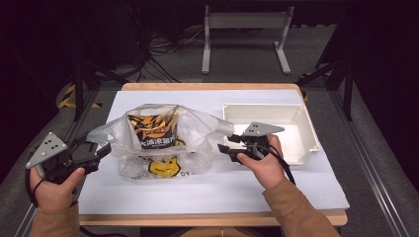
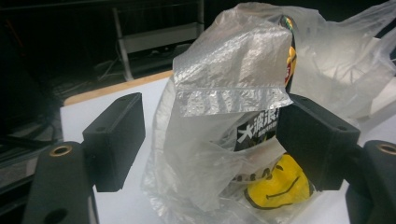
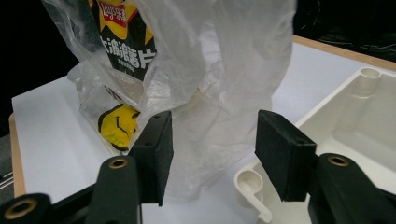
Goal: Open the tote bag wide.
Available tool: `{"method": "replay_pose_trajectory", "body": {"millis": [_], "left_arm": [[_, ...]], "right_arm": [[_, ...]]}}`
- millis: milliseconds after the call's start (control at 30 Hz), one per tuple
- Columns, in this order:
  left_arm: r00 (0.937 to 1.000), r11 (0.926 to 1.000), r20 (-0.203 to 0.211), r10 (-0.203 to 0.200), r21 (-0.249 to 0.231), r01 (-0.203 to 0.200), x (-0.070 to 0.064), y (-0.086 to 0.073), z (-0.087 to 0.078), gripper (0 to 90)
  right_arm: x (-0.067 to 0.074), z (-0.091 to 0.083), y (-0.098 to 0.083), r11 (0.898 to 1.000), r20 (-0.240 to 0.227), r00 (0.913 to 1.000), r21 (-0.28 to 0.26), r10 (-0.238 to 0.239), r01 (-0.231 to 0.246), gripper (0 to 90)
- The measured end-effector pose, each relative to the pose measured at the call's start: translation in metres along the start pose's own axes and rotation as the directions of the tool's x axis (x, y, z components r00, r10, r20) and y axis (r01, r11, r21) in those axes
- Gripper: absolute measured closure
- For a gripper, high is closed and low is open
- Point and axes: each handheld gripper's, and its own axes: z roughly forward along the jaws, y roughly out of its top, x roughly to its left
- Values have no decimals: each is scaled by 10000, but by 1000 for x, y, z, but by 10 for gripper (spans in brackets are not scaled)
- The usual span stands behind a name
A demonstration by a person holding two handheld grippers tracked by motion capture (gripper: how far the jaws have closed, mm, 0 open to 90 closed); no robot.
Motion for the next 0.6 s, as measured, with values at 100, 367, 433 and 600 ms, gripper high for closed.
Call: {"method": "replay_pose_trajectory", "body": {"millis": [100,367,433,600], "left_arm": [[9996,9995,-251,90,-293,-97,0,8,-4,205],[9988,9981,19,485,-392,-484,-7,24,5,170],[9983,9977,139,559,-399,-553,-8,26,8,152],[9967,9972,417,695,-309,-682,-11,35,24,145]], "right_arm": [[0,-5,-1,9999,88,10000,-111,-13,14,437],[3,-10,0,9992,-10,10000,-403,-21,21,429],[3,-10,0,9991,-20,10000,-411,-41,40,428],[4,-11,2,9985,-45,10000,-535,-78,75,424]]}}
